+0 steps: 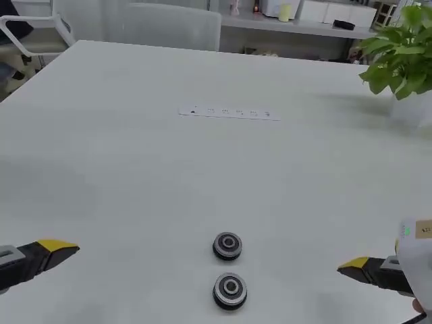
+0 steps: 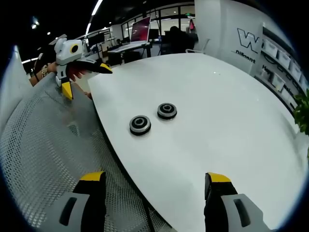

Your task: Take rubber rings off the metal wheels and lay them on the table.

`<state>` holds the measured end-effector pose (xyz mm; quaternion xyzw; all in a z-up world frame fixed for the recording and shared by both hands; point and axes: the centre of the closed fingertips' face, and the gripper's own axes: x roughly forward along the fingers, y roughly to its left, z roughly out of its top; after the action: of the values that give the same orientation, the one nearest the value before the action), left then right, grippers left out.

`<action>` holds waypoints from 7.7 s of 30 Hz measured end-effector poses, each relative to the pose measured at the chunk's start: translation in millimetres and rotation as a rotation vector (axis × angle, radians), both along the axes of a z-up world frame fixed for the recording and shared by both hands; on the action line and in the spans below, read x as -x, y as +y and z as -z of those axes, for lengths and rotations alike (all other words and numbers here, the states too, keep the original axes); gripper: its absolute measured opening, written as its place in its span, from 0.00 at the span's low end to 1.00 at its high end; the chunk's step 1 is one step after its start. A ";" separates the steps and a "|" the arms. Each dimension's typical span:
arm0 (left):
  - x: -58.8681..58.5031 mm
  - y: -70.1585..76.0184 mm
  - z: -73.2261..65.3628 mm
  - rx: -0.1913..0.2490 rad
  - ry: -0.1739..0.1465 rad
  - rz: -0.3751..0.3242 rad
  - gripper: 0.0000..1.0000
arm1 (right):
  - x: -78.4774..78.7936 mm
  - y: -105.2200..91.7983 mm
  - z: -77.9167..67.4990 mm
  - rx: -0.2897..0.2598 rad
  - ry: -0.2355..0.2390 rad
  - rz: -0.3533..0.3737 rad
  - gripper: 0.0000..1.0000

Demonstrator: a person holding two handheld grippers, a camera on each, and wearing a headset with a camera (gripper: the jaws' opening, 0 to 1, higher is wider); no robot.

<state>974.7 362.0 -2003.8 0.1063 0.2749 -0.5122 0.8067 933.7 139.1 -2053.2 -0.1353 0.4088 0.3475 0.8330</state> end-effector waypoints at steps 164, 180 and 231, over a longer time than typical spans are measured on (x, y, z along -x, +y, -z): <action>-14.7 -143.0 53.5 0.038 -0.163 0.569 0.08 | -50.5 77.2 27.0 -0.070 -0.039 -0.348 0.03; -20.8 -143.9 55.0 0.044 -0.174 0.536 0.08 | -60.2 70.4 26.3 -0.143 0.085 -0.129 0.00; -19.2 -144.6 56.0 0.047 -0.167 0.538 0.08 | -64.2 61.6 16.5 -0.477 0.411 0.290 0.00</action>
<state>993.9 217.4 -2059.9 0.1985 0.1575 -0.7035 0.6640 997.9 200.7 -2069.7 0.1957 0.4902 0.3311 0.7822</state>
